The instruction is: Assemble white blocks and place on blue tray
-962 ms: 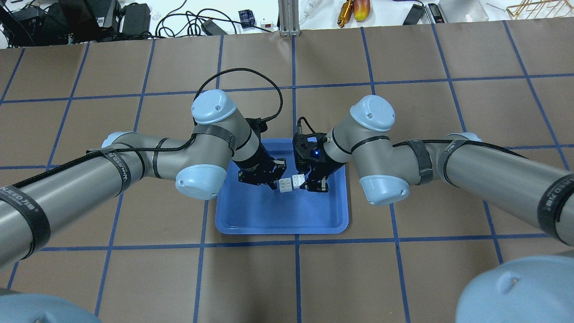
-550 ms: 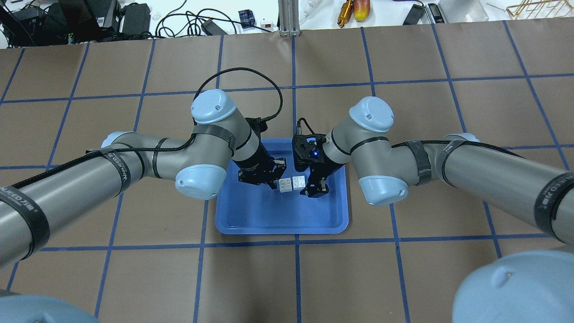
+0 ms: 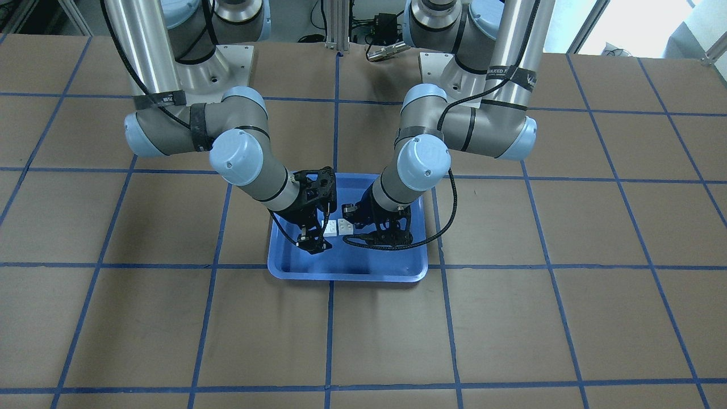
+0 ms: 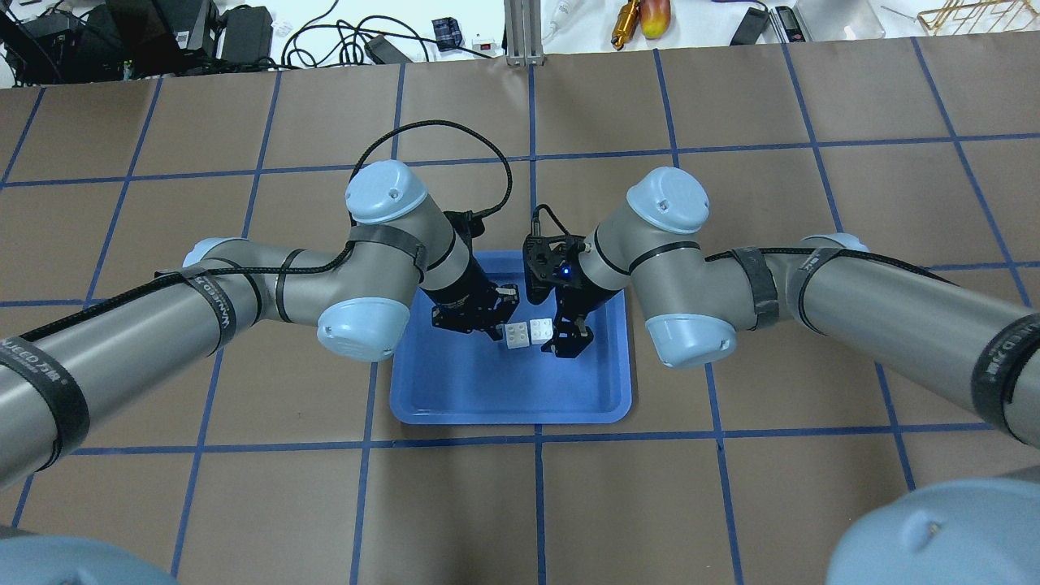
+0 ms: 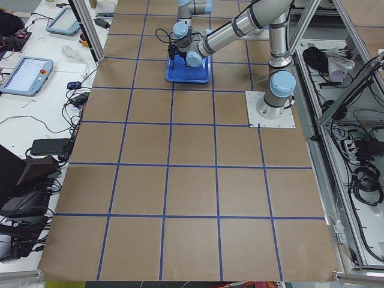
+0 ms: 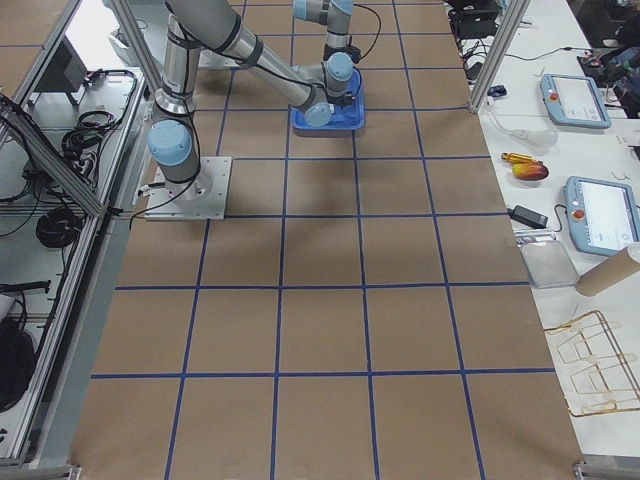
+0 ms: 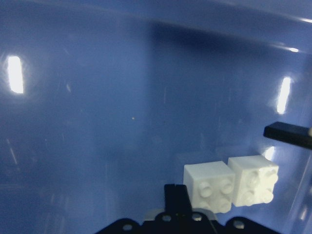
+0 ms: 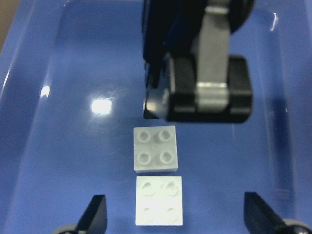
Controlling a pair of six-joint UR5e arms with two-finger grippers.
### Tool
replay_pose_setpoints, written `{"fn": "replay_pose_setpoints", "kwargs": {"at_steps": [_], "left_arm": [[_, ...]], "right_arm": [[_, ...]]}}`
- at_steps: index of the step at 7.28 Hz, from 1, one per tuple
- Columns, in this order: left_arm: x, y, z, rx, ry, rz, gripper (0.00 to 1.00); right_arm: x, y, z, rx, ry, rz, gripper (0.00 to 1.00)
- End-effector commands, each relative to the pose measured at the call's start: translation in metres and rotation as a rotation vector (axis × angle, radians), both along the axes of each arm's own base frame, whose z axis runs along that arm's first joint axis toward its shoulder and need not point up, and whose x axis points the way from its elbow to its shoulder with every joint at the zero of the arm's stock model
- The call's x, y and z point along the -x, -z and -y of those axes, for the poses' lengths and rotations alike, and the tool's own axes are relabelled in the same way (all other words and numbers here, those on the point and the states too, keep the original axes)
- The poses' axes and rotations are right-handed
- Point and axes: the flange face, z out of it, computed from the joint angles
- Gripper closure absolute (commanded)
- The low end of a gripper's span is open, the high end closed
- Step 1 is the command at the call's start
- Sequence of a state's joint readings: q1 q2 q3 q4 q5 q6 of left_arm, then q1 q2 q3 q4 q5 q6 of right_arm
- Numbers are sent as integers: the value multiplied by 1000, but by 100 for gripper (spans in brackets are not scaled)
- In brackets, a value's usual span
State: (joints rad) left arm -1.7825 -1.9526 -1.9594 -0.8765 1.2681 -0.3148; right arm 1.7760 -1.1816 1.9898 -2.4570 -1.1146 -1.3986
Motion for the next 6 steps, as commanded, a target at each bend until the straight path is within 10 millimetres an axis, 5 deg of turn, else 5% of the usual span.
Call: {"fn": "replay_pose_setpoints", "kwargs": {"at_steps": [1,3,6], "left_arm": [[0,2,0,-10,-24,5,100],[0,6,1,-6,-26,4,100],[6,5,1,-6,-30,-36,100]], "right_arm": [[8,-55,23,0,46,-6,0],[45,-141,44,-70,124,-71,0],[88,-242,64,-133,228,-173,0]]}}
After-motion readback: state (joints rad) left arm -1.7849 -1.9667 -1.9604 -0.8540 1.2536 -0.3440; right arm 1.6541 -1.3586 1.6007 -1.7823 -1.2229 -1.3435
